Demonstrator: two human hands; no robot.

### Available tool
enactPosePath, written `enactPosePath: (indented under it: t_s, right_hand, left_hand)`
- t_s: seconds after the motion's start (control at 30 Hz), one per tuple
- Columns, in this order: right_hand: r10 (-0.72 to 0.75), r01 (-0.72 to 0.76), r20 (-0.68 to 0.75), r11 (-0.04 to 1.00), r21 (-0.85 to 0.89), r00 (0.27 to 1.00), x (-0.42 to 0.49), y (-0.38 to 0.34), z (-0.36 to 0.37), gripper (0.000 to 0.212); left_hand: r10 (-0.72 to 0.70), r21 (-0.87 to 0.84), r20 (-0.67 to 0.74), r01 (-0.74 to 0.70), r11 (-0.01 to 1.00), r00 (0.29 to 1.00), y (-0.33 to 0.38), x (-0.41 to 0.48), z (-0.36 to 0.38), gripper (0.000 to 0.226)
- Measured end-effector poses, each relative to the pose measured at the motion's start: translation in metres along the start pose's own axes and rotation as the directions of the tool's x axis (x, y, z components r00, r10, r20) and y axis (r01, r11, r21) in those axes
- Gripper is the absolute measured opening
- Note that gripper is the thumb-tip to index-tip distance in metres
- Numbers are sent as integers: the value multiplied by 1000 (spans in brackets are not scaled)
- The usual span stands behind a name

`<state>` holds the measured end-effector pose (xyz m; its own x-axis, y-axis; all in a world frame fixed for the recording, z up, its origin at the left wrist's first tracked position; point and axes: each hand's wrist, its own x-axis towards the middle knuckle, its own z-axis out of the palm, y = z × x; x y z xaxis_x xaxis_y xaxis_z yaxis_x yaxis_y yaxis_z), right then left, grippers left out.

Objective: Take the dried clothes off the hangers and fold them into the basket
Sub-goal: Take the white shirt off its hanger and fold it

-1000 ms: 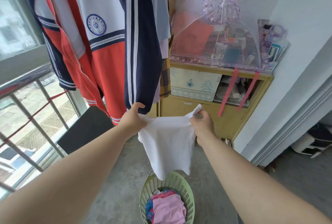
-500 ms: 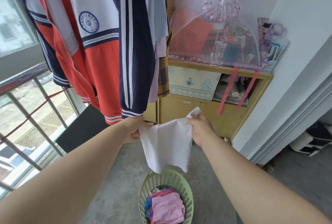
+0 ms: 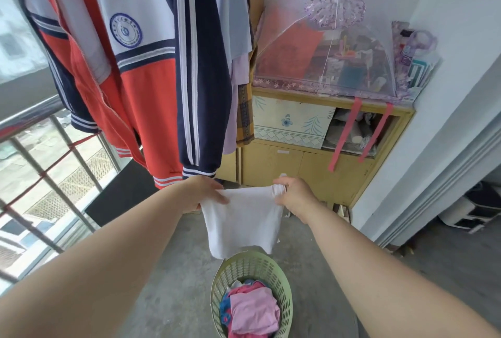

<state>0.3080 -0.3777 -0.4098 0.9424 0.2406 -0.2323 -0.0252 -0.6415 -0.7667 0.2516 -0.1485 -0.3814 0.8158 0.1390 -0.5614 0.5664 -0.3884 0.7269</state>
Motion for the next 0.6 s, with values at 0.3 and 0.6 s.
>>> enactPosePath:
  t_s: [0.3,0.6]
  right_hand:
    - [-285,251,74,659,-709,956,1,10,7,13]
    - [-54,253,281,618,-745,958,9,40,18,22]
  left_hand:
    - [156,736,-103,-30,676,982,-13,13,11,38]
    - [122,880,-25,-36,473,992,-49,55,25,47]
